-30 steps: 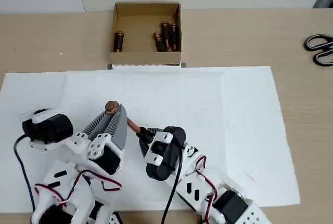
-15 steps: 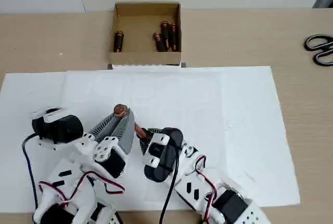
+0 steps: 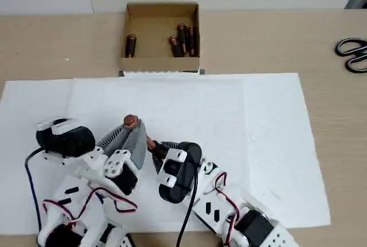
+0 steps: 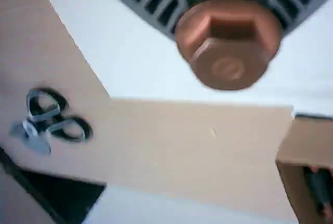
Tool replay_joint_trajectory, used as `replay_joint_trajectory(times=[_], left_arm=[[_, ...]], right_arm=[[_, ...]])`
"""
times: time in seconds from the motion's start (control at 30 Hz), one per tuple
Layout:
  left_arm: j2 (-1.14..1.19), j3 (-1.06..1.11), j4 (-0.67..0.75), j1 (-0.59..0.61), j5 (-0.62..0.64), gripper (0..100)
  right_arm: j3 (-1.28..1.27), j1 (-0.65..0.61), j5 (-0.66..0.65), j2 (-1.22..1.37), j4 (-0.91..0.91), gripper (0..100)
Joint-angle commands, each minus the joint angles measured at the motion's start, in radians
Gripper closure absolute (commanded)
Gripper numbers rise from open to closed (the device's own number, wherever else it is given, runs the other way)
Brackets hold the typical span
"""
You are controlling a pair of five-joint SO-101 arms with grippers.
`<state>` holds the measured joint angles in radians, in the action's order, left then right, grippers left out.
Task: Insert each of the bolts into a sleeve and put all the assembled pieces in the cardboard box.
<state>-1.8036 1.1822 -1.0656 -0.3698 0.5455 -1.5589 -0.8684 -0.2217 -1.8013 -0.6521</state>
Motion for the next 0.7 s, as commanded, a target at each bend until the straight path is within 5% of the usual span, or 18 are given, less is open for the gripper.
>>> replay_joint_trajectory(times=[0.0, 0.67], left_arm=[[-0.006, -0.005, -0.052, -0.066, 0.005, 99], [-0.008, 0.18, -0.063, -0.087, -0.084, 99]], right_arm=[[0.072, -0.004, -0.012, -0.013, 0.031, 99.5], [0.157, 0.002, -0.014, -0.012, 0.03, 99.5]])
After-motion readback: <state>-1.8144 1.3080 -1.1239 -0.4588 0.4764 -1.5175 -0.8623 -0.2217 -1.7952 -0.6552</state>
